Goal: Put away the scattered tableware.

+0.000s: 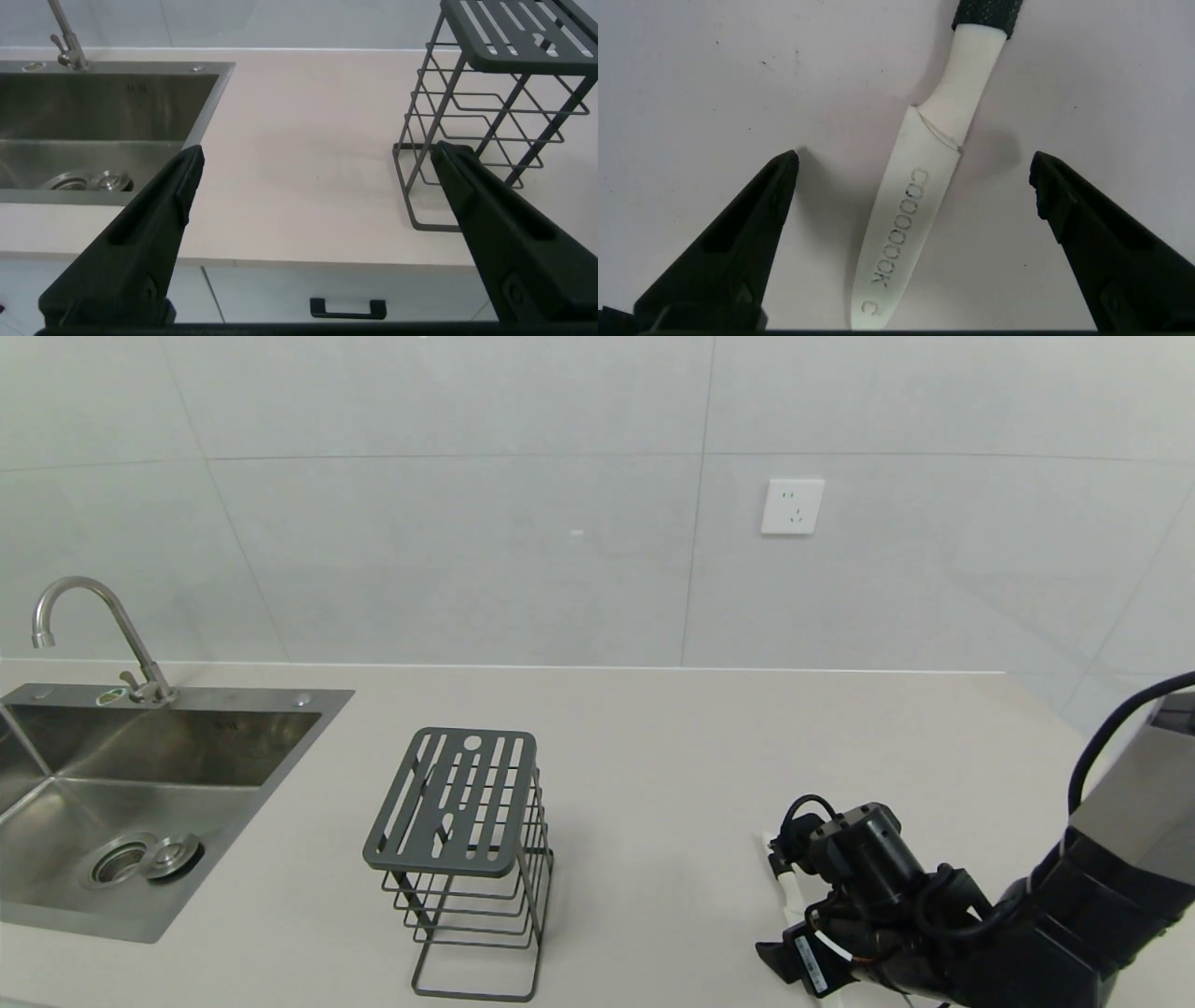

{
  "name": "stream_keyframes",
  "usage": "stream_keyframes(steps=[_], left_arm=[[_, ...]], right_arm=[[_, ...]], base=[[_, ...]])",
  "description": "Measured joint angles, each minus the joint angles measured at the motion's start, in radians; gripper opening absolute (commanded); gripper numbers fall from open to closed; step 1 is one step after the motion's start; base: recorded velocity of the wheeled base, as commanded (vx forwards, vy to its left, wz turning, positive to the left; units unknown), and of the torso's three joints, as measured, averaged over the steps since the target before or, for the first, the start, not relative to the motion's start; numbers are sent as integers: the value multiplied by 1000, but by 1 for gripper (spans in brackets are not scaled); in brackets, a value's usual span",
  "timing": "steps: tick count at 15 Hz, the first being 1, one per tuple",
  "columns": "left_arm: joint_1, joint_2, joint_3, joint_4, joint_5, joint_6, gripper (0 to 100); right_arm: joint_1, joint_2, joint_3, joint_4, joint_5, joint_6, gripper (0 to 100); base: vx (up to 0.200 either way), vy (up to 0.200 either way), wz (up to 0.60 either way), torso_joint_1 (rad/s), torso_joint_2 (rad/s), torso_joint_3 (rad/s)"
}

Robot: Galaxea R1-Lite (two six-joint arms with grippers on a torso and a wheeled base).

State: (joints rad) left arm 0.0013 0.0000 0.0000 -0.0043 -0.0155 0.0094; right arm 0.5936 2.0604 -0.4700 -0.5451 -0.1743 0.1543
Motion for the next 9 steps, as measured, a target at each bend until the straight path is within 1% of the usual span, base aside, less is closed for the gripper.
stream_keyframes(steps=[7,9], left_arm=[[0,0,0,0,2,-2,100],[0,0,0,0,2,-2,100]], right_arm=[[26,23,22,-14,0,-1,0],[28,18,21,-58,2,-14,0]], base=[[0,0,0,0,0,0],[0,0,0,0,0,0]])
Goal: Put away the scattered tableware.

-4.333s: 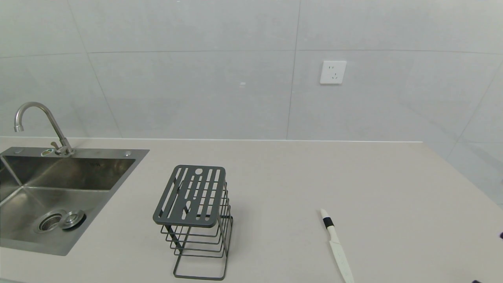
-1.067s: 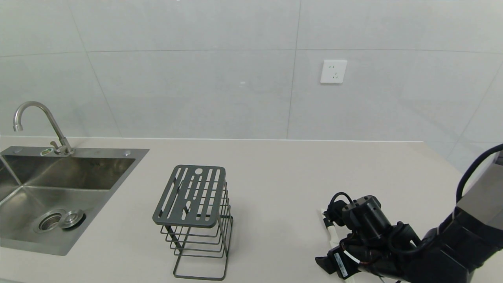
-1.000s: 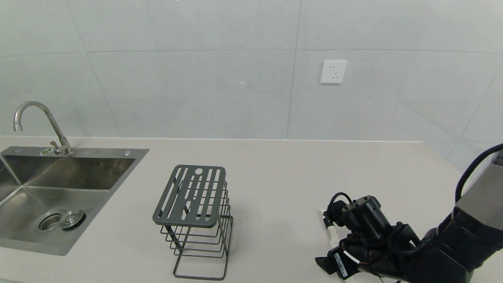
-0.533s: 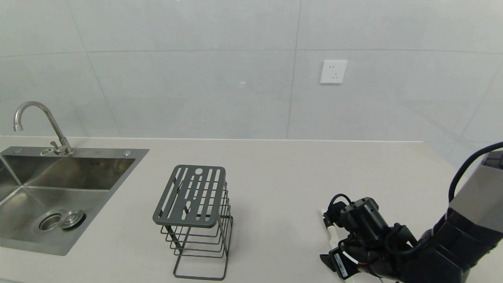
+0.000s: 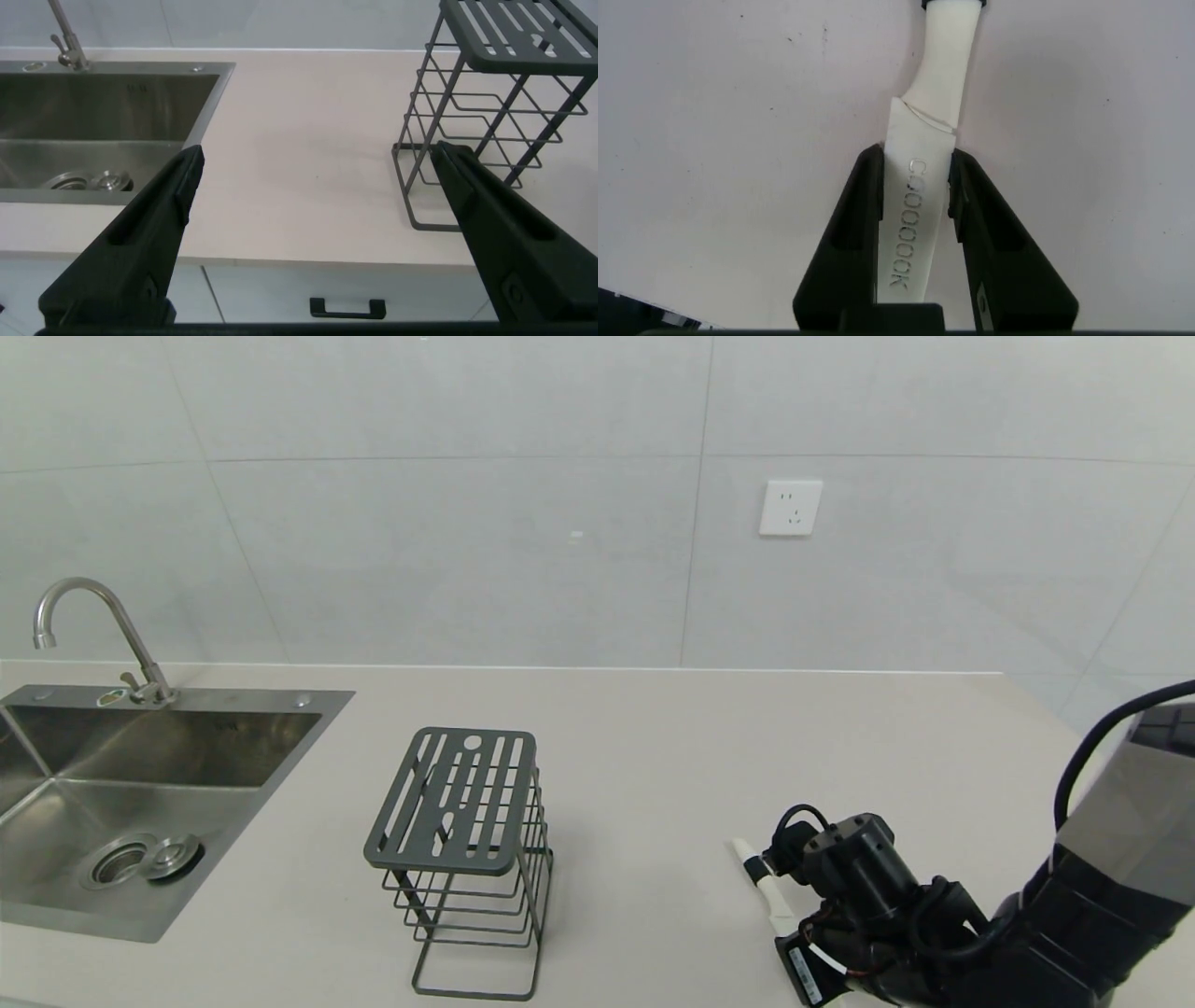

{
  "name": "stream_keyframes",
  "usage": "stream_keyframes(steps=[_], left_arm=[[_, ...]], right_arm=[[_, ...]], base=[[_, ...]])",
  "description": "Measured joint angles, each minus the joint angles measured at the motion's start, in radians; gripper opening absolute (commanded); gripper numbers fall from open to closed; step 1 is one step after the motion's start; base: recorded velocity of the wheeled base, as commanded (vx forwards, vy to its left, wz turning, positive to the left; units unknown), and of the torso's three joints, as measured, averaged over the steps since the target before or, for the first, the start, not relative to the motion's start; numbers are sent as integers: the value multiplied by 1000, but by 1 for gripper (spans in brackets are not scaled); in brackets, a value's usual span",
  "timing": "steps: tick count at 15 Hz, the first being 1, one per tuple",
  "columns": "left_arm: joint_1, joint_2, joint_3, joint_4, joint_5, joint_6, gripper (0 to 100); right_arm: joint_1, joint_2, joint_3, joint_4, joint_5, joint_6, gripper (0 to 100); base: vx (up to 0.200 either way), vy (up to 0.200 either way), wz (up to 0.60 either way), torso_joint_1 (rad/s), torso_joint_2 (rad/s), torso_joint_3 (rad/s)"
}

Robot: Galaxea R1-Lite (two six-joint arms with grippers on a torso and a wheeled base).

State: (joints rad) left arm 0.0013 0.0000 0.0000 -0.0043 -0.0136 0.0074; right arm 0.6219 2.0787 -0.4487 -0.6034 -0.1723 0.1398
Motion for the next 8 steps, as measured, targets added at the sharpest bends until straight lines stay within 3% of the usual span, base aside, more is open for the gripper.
stream_keyframes(steps=[6,8], left_arm=[[0,0,0,0,-2,0,100],[0,0,0,0,-2,0,100]], right_arm=[[26,-111,1,-162,40,-6,0],[38,-154,16,-232,100,-6,0]], base=[[0,0,0,0,0,0],[0,0,0,0,0,0]])
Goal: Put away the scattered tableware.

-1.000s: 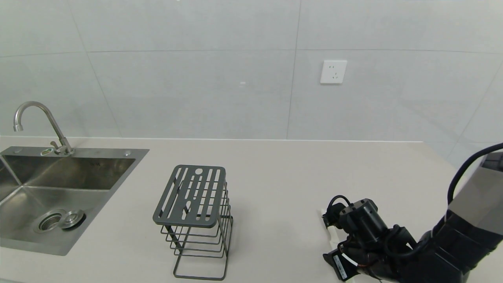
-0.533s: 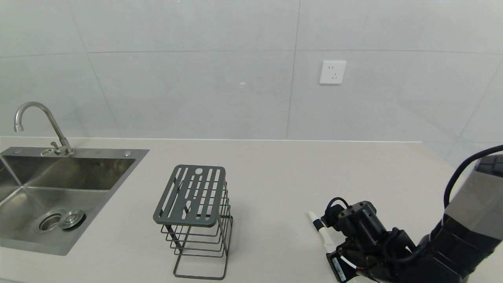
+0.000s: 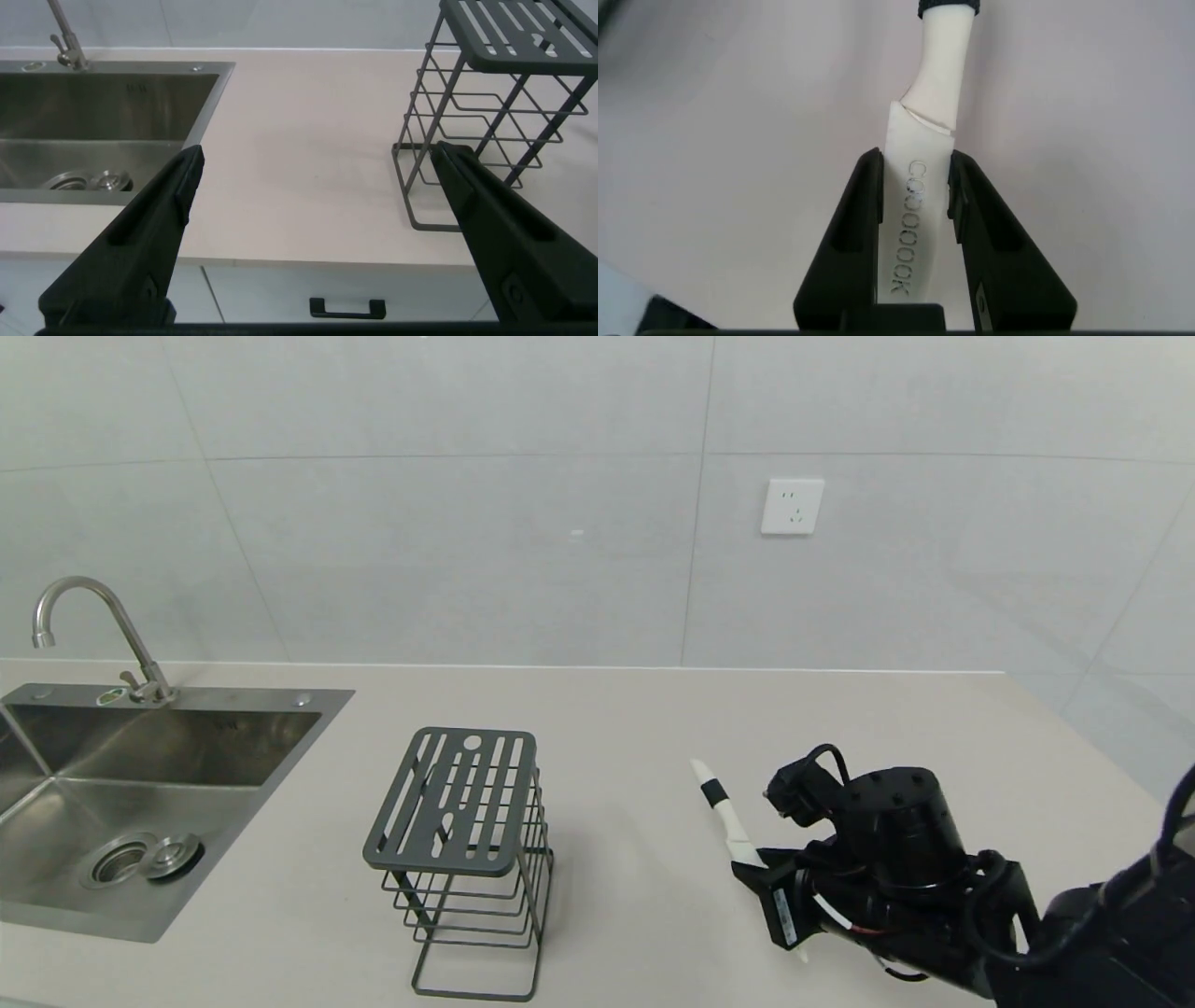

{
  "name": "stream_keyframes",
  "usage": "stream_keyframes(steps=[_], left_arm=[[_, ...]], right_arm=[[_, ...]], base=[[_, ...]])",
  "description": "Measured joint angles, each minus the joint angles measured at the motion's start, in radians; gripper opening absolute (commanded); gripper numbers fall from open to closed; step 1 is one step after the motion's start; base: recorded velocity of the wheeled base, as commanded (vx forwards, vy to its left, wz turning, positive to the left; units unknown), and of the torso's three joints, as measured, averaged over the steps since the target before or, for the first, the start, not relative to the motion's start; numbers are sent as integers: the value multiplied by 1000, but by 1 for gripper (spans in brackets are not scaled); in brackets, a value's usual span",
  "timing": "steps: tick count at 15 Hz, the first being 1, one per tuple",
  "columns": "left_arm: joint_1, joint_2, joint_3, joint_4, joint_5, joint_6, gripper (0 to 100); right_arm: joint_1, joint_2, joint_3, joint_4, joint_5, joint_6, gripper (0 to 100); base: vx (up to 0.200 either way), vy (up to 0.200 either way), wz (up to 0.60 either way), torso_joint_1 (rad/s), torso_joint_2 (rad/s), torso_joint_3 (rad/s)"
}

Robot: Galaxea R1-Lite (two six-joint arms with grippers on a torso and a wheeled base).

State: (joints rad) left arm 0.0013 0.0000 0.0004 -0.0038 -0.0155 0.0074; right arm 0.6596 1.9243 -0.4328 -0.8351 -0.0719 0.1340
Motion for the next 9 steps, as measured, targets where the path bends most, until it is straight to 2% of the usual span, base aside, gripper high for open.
stream_keyframes(steps=[5,9], left_arm=[[0,0,-1,-2,3,-11,100],[0,0,0,-3,2,-21,100]], right_arm=[[49,-36,67,-377,191,-15,0],[116,-69,108,-446,345,-143,0]], base=[[0,0,0,0,0,0],[0,0,0,0,0,0]])
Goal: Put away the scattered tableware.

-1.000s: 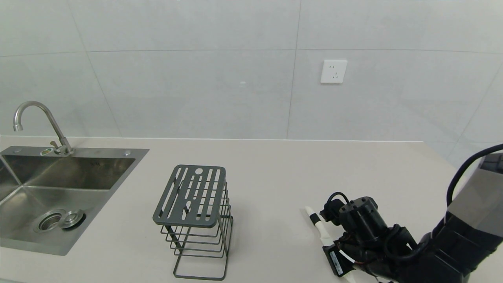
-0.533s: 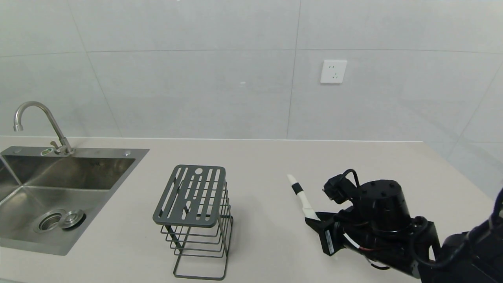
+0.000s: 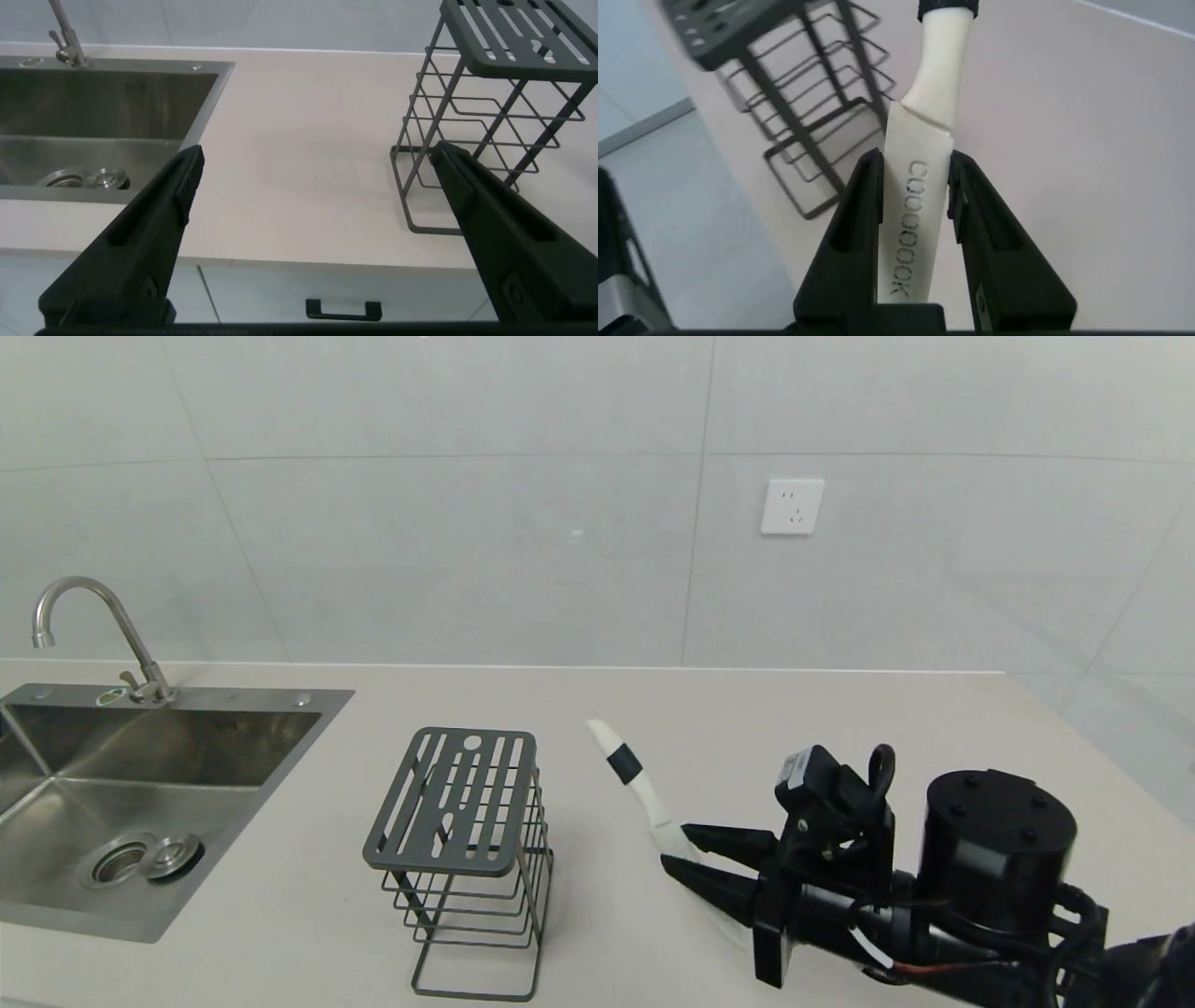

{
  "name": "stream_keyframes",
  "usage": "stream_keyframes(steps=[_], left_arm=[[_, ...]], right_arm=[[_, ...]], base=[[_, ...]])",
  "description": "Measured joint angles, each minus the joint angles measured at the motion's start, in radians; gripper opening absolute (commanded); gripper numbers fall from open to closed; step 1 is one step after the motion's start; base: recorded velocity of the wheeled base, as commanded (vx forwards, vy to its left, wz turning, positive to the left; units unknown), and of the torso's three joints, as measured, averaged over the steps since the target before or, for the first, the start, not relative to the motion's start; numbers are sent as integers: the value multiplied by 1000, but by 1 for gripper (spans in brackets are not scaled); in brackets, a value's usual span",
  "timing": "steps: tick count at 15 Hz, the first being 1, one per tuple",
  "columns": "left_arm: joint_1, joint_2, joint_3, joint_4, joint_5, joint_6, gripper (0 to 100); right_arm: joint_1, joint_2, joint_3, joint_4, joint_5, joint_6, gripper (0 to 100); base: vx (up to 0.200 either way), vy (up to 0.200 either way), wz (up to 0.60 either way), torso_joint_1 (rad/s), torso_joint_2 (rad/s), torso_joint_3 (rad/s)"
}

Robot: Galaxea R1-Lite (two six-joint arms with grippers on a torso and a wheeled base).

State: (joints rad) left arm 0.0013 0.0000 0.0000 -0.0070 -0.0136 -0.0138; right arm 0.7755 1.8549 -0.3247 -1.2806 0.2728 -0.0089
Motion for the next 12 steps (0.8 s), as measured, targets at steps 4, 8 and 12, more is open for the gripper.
stream_keyframes(steps=[4,8,12], left_arm=[[0,0,0,-1,-6,0,100],[0,0,0,-38,-80,40,100],[1,0,0,-399,-141,15,100]], right_arm=[[72,-48,14,-11,80,-65,0],[78,-72,10,-31,113,-90,0],[75,-120,13,-32,116,-90,0]], base=[[0,0,0,0,0,0],[0,0,0,0,0,0],[0,0,0,0,0,0]])
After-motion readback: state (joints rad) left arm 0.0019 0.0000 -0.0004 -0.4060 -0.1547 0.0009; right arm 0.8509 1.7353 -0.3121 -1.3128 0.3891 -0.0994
